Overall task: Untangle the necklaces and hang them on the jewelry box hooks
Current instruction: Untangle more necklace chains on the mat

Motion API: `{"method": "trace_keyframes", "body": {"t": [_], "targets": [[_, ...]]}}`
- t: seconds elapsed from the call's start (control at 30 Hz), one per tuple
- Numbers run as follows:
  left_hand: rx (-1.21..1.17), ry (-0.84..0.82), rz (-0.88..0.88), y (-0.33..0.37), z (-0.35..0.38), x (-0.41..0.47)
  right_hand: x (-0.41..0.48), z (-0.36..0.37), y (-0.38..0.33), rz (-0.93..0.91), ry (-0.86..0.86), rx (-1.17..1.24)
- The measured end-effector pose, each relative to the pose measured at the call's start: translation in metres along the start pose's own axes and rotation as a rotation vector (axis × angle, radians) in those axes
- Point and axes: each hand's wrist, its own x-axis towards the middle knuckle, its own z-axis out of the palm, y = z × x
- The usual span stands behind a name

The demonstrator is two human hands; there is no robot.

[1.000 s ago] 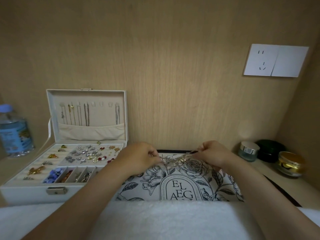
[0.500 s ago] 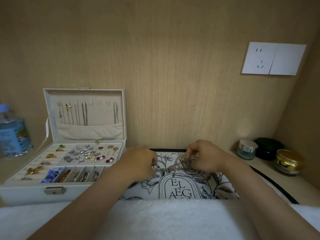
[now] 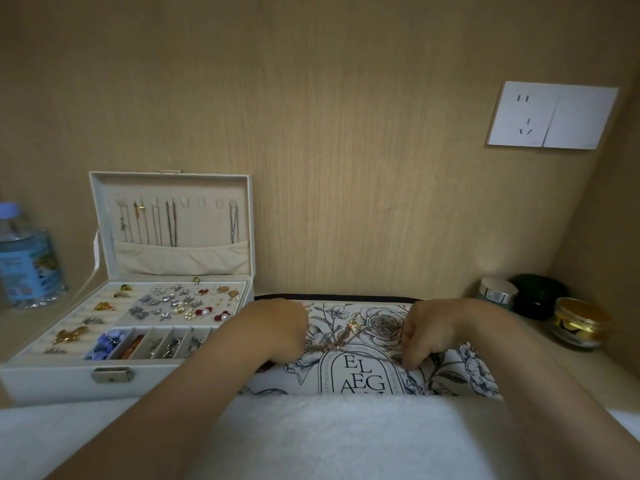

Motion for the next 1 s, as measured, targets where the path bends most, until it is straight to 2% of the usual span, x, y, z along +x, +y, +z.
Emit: {"method": "trace_keyframes", "body": {"t": [0.07,0.1,0.2,0.27,0.33,0.5,0.63,0.73,0.87,1.0], "targets": [[-0.029,0.002,0.015,0.003,-0.005,-0.003,-0.001,0.000,0.000,0.003,0.012,0.029],[-0.062,0.059,0.033,0.005,-0.005,-0.004,0.001,0.001,0.000,-0.015,0.055,0.073],[-0.221,0.341,0.169,0.012,0.005,0.002,0.015,0.010,-0.007,-0.149,0.335,0.207],[-0.233,0.386,0.293,0.014,0.018,0.011,0.026,0.018,-0.011,-0.237,0.458,0.201],[-0.130,0.387,0.347,0.013,0.028,0.017,0.031,0.026,-0.013,-0.276,0.457,0.242],[-0.004,0.346,0.237,0.012,0.032,0.019,0.036,0.026,-0.006,-0.196,0.446,0.190],[-0.096,0.332,0.188,0.011,0.027,0.015,0.032,0.021,-0.003,-0.105,0.384,0.133],[-0.187,0.356,0.154,0.012,0.027,0.014,0.032,0.021,-0.007,-0.134,0.393,0.094],[-0.207,0.386,0.131,0.017,0.029,0.012,0.033,0.031,-0.022,-0.206,0.437,0.321],[-0.338,0.409,0.097,0.021,0.028,0.010,0.039,0.039,-0.036,-0.194,0.550,0.310]]}}
